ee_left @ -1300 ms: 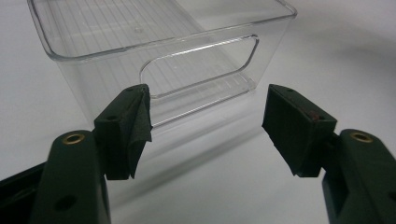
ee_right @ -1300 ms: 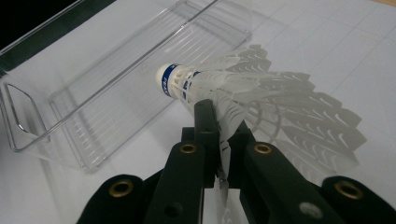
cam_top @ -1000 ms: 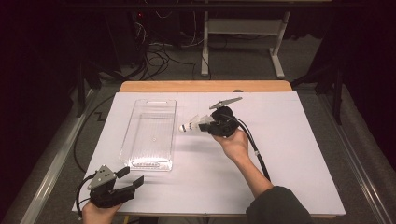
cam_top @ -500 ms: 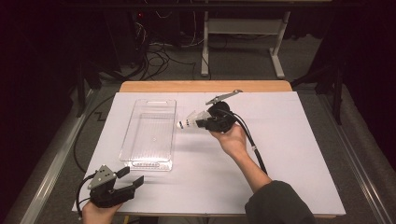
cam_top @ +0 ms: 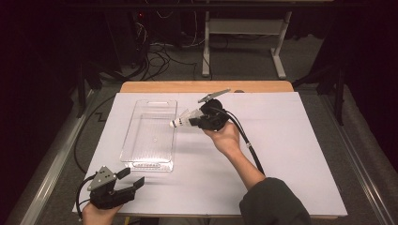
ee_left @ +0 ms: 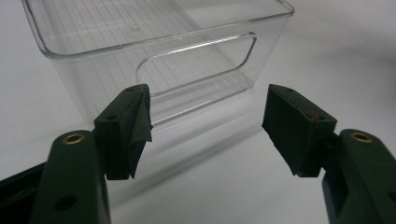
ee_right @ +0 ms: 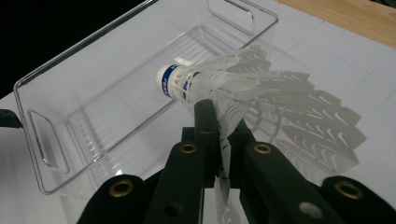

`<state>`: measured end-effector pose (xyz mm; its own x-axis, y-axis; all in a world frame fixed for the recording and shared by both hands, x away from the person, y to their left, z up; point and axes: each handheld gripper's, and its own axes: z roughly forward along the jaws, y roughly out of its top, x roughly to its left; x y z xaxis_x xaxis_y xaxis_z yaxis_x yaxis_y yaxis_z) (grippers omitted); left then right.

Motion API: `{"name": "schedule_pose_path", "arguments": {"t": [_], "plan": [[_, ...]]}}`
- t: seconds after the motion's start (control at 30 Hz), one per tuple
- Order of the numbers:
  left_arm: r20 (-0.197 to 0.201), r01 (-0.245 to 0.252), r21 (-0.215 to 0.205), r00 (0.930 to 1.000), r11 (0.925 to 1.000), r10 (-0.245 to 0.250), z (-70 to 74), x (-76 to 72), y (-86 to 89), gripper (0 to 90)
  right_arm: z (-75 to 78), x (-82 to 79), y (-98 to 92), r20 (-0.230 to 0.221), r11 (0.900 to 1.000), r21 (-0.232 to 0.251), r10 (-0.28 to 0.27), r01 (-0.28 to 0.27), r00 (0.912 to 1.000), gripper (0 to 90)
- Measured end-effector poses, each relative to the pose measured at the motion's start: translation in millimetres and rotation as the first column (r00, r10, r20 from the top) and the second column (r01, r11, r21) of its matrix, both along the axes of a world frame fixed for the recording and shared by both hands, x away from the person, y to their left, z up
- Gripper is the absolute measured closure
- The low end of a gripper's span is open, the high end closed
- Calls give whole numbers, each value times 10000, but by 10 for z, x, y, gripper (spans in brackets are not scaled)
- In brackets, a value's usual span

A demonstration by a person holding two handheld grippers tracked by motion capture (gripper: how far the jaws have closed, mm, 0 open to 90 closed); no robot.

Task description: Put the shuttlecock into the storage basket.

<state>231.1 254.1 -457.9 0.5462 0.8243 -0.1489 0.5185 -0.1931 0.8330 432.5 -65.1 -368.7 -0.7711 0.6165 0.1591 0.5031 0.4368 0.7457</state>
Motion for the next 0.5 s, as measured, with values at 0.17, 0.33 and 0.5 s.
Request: {"name": "schedule_pose_path", "arguments": {"t": [0.17,0.33,0.5], "plan": [[11,7,11,10000,10000,-7,0,0,-3,333,18,16,65,-6,10000,-6,37,-37,10000,893],[2,27,-6,10000,10000,-27,0,-1,-3,333,43,23,129,22,9999,-92,109,-109,9999,893],[1,74,30,10000,10000,-74,0,-3,-12,332,51,53,194,-13,9998,-138,125,-125,9999,893]]}}
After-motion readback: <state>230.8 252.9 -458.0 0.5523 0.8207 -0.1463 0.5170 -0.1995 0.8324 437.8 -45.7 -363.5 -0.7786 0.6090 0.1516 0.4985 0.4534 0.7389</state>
